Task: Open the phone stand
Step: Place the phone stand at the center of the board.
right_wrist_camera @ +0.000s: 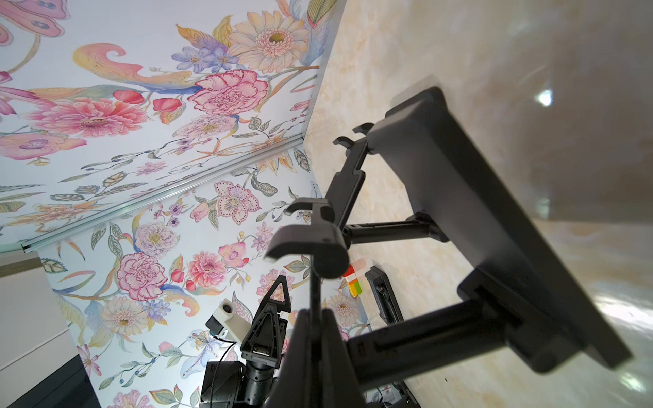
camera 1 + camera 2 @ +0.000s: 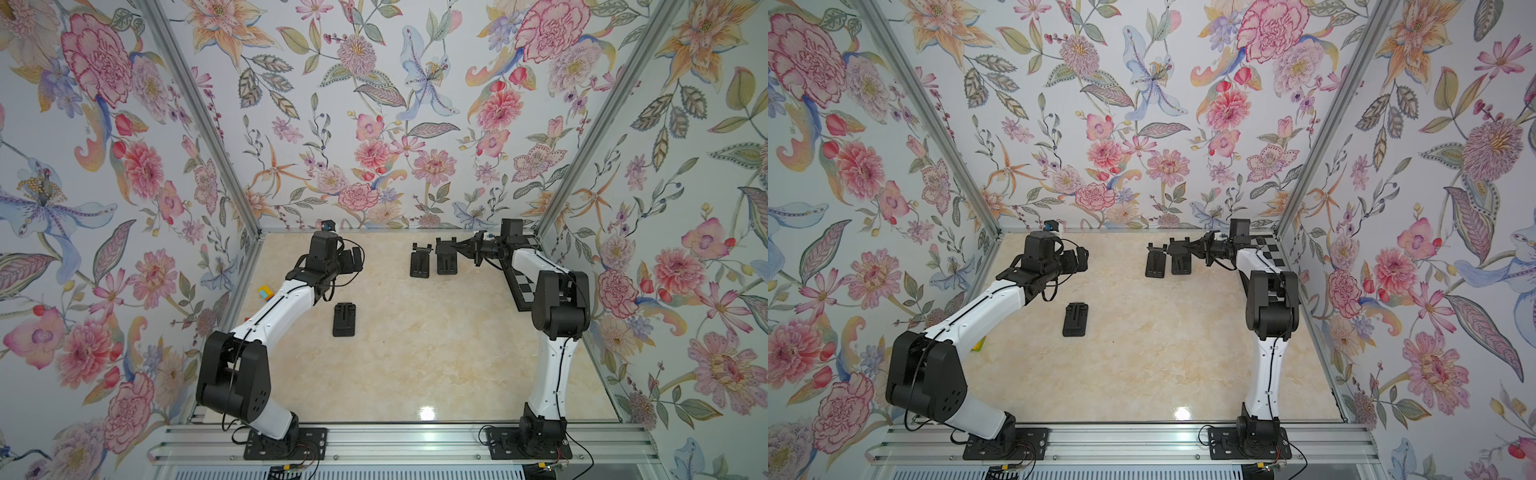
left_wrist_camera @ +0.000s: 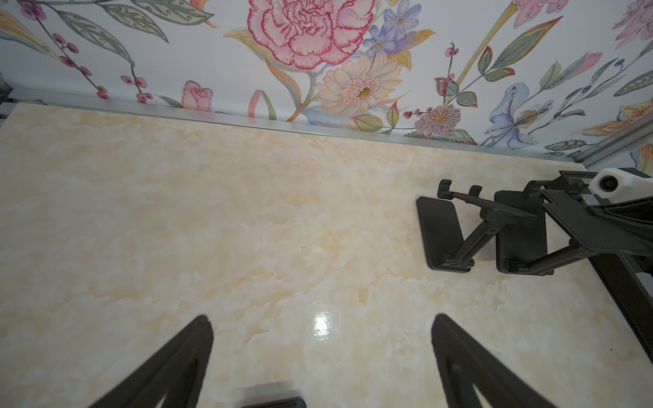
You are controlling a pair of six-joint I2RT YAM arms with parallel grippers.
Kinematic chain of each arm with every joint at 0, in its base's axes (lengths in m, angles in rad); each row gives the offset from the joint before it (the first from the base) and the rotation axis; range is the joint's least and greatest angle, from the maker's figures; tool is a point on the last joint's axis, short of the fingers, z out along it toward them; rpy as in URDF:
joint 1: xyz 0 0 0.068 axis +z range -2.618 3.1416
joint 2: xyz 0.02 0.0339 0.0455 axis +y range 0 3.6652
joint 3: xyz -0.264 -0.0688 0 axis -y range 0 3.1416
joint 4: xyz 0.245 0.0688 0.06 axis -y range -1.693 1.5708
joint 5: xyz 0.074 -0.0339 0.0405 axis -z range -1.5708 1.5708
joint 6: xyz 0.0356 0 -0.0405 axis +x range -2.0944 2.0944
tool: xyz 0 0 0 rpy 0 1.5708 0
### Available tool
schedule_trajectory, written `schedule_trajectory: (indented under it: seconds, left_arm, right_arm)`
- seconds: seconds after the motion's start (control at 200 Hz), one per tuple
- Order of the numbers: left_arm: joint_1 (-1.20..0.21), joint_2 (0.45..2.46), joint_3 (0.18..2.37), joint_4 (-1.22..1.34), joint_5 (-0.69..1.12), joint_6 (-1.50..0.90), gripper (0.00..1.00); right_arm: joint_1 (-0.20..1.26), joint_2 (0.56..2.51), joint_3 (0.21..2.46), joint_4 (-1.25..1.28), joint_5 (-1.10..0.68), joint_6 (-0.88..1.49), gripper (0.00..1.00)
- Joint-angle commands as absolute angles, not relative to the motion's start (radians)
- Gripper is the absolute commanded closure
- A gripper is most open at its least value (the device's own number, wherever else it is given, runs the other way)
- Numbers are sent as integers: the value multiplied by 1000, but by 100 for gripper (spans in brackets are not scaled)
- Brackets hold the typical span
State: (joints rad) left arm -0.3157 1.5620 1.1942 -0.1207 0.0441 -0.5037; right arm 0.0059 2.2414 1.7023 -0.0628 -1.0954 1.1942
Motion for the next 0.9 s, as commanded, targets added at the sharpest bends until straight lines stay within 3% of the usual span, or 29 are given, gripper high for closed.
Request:
schedule_trajectory:
  seconds: [0.0, 0.57, 0.64, 0.795, 0.895]
  left_arm:
    - [-327, 1571, 1204, -143, 26, -482, 2]
    - [-327, 1563, 1183, -153, 8, -494, 2]
    - [-328, 1563, 1181, -154, 5, -495, 2]
    - [-328, 1563, 1181, -155, 2, -492, 2]
    - [-327, 1563, 1184, -157, 2, -488, 2]
  right_arm:
    - [4, 2254, 1682, -12, -1120, 1211, 95]
    - [-6, 2332, 1617, 371, -1149, 1550, 81]
    - [-12, 2337, 1611, 421, -1148, 1587, 75]
    - [-23, 2317, 1614, 373, -1133, 1550, 64]
    - [-38, 2287, 1628, 209, -1104, 1430, 63]
